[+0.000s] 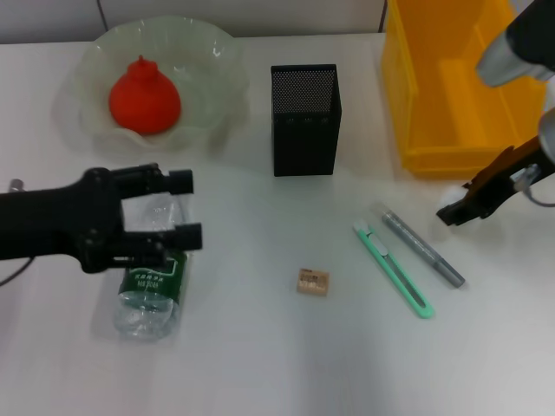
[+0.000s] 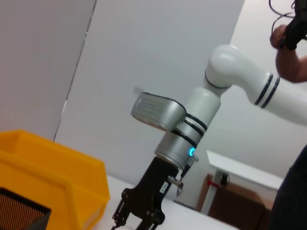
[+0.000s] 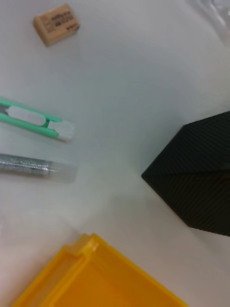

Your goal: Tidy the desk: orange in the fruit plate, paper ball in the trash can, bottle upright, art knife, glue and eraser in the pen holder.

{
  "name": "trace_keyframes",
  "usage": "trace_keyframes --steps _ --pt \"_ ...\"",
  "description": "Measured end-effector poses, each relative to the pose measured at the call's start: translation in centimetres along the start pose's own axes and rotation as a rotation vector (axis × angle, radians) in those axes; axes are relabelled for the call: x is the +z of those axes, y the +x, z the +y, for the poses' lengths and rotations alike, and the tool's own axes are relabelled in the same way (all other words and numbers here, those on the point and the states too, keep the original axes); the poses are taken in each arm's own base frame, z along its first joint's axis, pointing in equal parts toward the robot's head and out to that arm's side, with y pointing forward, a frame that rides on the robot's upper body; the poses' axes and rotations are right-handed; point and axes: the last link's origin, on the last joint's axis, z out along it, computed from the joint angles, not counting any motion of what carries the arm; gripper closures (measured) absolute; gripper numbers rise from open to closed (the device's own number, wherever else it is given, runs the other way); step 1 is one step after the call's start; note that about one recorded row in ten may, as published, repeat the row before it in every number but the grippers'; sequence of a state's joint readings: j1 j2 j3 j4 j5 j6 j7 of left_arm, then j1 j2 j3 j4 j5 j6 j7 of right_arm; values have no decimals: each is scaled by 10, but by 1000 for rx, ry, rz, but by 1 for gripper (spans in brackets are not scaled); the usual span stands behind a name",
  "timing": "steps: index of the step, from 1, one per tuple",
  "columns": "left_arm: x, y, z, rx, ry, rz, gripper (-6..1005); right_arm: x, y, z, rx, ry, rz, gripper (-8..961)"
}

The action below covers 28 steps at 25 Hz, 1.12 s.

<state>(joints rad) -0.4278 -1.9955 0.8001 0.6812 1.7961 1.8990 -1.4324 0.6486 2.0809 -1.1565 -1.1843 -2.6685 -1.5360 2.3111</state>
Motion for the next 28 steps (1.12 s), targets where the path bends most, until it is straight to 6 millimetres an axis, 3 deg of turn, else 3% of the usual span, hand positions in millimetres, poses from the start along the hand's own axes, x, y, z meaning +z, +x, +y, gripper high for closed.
trace_keyframes --steps 2,4,8,10,12,17,23,28 --pt "-9 5 0 -17 15 32 170 -7 0 0 -2 6 -14 418" --pt "-14 8 -2 -41 37 46 171 -29 -1 -2 8 32 -86 490" --pt "-24 17 -9 -98 91 33 171 -80 3 -20 90 142 -345 509" --pt "-27 25 -15 -132 139 -25 171 -91 10 -35 146 223 -436 511" --pt "-26 29 -17 -153 163 -48 171 -91 15 -49 203 289 -522 512" --pt "-19 52 -29 -254 294 -194 172 -77 19 -65 231 309 -668 389" --pt "0 83 -43 -362 472 -357 172 -68 20 -60 187 236 -850 271" --pt "24 92 -59 -450 631 -520 172 -69 33 -45 99 163 -963 172"
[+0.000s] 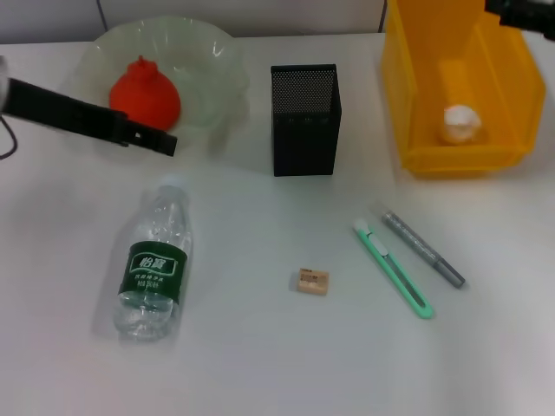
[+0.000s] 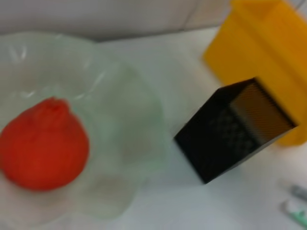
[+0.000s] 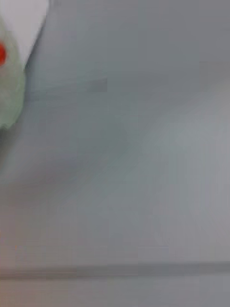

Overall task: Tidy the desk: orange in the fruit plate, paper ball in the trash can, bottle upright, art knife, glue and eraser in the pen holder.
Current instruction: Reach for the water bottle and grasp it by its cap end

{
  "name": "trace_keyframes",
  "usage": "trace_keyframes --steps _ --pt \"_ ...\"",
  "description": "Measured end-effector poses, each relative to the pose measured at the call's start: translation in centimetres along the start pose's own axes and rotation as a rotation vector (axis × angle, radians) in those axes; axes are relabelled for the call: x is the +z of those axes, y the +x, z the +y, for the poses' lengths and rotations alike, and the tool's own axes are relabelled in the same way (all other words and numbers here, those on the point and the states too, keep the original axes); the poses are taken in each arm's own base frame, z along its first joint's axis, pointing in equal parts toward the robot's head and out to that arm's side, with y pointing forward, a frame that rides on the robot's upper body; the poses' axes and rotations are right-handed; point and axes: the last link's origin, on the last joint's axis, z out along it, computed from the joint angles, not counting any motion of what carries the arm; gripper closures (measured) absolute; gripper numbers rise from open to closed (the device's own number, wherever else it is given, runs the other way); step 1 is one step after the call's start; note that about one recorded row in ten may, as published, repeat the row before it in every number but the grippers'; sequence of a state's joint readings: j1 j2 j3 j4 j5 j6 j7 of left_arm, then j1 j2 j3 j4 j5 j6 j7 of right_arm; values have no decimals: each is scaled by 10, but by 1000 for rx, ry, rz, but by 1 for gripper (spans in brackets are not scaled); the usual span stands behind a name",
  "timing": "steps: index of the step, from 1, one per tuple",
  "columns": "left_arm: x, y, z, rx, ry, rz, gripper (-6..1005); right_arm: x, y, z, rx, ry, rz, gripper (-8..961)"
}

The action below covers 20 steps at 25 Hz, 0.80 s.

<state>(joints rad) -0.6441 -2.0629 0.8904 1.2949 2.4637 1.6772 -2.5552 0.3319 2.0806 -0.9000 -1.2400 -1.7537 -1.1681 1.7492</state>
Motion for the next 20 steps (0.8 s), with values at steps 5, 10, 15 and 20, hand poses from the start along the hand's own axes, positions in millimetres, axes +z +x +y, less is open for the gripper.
trace_keyframes --steps 5,10,15,20 --pt "22 12 11 -22 134 -104 173 -15 23 35 -39 -259 -13 104" --pt "38 14 23 -32 192 -146 173 -27 61 64 -53 -480 29 106" --pt "52 11 21 -74 185 -171 173 -33 84 76 -43 -567 8 107" --pt "64 9 14 -101 188 -161 174 -34 95 81 -29 -587 -2 107"
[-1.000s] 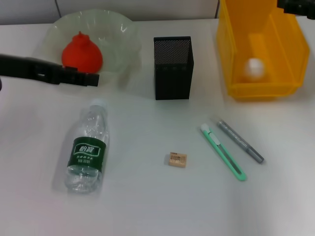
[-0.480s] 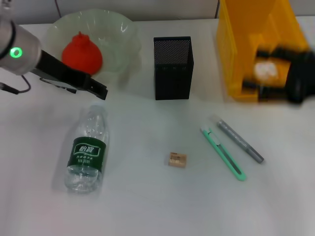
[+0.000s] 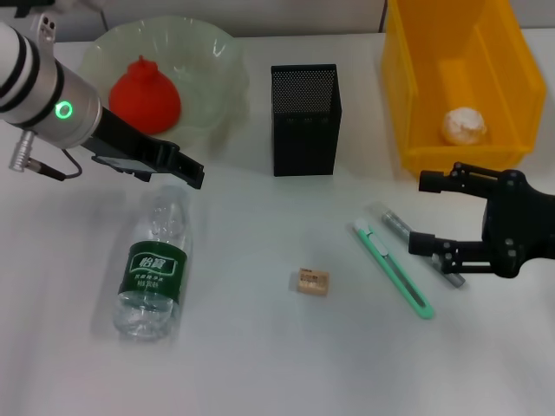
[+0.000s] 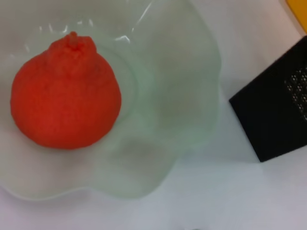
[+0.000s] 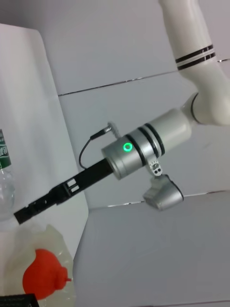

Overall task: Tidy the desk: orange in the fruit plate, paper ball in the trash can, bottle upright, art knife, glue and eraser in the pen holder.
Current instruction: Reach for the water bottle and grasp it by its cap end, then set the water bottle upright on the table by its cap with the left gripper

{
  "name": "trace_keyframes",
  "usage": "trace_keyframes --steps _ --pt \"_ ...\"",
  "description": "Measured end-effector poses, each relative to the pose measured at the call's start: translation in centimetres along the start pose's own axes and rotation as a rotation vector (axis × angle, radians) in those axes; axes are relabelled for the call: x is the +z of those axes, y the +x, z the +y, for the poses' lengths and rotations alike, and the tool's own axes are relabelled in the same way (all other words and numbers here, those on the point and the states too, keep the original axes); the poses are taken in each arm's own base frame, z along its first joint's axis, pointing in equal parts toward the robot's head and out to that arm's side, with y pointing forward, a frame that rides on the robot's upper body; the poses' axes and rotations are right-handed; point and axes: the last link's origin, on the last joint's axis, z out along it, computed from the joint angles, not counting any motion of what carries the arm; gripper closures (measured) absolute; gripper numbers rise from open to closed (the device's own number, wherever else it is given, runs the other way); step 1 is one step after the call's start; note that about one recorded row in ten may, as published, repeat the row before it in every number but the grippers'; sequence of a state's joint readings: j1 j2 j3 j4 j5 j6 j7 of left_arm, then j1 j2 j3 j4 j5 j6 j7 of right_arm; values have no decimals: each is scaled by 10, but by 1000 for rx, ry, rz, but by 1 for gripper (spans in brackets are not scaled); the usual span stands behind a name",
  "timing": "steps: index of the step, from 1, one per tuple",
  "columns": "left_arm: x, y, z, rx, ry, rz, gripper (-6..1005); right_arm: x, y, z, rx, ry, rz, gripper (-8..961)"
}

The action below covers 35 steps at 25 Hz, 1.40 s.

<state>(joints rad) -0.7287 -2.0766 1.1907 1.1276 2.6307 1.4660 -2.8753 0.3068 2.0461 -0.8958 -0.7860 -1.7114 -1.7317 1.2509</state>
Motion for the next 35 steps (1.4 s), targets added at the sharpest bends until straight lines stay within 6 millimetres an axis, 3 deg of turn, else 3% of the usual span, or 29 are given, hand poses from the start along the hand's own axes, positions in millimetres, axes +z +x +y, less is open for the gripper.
trace_keyframes --steps 7,16,21,29,35 --pt "18 2 2 15 19 1 174 -4 5 5 5 4 -30 108" --pt "27 -4 1 25 34 -16 175 -11 2 5 11 12 -63 107" --pt "31 -7 3 57 50 -28 365 -13 4 6 19 23 -68 108" --pt "36 -13 1 105 74 -49 492 -23 3 8 29 38 -98 107" --pt "24 -18 2 181 43 -30 548 -29 3 10 38 48 -119 107"
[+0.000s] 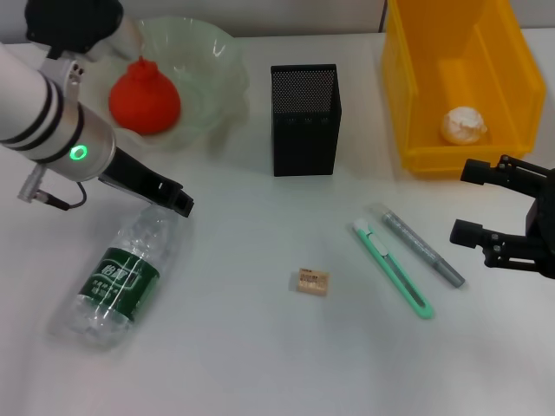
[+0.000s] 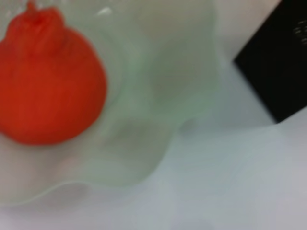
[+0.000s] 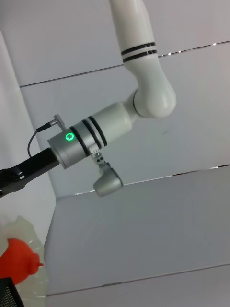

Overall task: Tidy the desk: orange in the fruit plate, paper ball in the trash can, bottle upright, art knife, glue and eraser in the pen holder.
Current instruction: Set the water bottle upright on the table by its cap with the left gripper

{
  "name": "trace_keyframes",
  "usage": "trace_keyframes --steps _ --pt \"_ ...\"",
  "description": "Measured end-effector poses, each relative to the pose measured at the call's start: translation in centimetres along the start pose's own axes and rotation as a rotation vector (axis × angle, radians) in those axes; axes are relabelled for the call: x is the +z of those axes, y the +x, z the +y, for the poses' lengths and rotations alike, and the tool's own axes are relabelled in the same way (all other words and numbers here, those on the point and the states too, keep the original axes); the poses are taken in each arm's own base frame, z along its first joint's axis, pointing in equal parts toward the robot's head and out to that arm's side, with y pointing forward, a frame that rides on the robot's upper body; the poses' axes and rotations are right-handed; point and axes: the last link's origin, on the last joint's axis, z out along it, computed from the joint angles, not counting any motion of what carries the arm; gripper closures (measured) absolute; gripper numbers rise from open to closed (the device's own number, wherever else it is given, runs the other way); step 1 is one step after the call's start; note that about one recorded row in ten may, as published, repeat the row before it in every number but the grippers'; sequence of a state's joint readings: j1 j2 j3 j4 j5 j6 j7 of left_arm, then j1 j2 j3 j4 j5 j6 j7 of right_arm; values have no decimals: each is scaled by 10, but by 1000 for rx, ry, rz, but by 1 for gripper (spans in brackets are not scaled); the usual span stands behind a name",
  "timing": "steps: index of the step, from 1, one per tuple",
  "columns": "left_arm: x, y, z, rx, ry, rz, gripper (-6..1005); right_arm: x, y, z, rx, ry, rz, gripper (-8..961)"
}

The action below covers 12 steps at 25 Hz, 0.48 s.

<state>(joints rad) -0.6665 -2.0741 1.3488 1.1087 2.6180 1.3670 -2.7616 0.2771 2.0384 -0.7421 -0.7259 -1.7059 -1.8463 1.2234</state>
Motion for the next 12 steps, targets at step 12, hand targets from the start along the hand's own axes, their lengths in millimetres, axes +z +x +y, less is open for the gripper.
trace_keyframes --steps 12 --pt "-50 -29 -19 -4 -238 332 555 -11 -8 6 52 -1 -102 108"
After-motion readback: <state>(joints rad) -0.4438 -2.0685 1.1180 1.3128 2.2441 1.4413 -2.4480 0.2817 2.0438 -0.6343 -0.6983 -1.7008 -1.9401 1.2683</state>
